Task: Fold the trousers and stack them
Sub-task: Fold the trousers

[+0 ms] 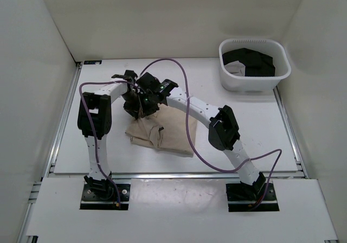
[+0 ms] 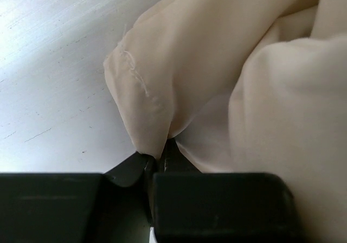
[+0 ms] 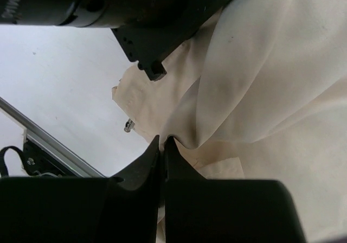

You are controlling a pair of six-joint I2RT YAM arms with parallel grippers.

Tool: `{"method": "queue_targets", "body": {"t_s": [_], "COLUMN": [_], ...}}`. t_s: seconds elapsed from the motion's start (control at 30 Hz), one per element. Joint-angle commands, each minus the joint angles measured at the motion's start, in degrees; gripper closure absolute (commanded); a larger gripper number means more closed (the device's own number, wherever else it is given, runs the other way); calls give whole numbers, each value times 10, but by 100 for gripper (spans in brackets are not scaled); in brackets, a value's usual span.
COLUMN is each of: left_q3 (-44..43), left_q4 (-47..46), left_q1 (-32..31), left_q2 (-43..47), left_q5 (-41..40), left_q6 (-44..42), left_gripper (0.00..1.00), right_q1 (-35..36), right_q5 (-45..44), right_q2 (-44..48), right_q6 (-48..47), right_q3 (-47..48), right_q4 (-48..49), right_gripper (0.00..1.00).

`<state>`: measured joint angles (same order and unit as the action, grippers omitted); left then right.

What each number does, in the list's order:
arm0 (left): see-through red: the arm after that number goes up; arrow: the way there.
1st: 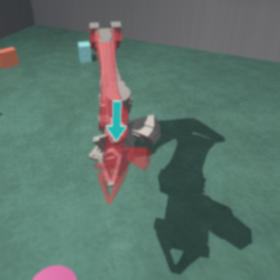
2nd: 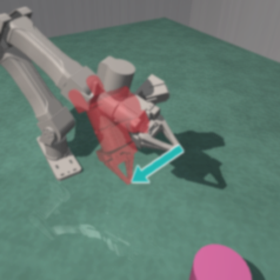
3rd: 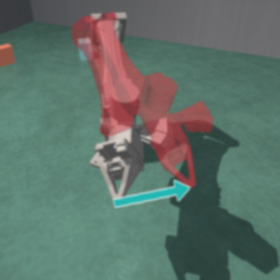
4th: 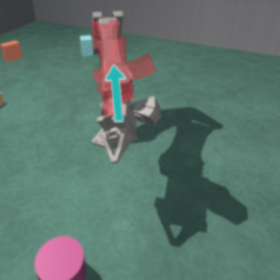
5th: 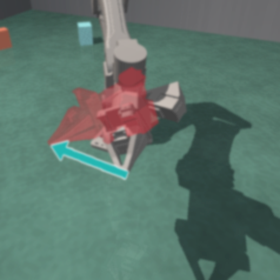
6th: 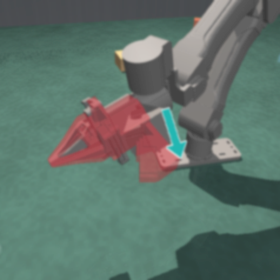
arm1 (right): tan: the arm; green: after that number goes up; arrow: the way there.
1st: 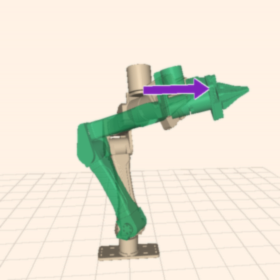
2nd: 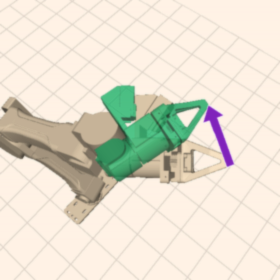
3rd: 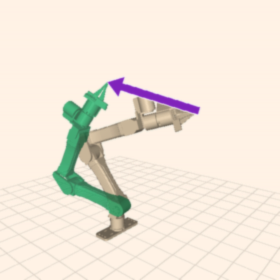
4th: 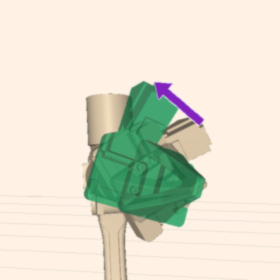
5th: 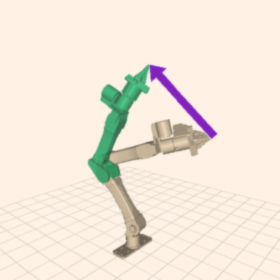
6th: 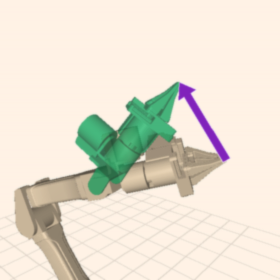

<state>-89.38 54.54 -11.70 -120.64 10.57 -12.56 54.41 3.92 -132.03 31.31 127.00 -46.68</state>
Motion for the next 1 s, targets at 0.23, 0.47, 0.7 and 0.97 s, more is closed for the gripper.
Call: {"method": "queue_targets", "body": {"t_s": [0.23,0.47,0.7,0.97], "left_q3": [-4,-143,-216,-131], "left_q4": [-1,76,104,103], "left_q1": [27,93,71,-21], "left_q2": [15,21,95,120], "left_q5": [-10,-32,-146,31], "left_q6": [-4,-18,-49,-68], "left_gripper": [60,45,33,35], "right_q1": [10,39,-67,-219], "right_q5": [56,2,-99,14], "right_q2": [-31,148,360,327], "right_q6": [-29,-136,16,70], "right_q3": [73,-48,-411,-482], "right_q4": [33,65,122,254], "right_gripper": [37,27,39,97]}}
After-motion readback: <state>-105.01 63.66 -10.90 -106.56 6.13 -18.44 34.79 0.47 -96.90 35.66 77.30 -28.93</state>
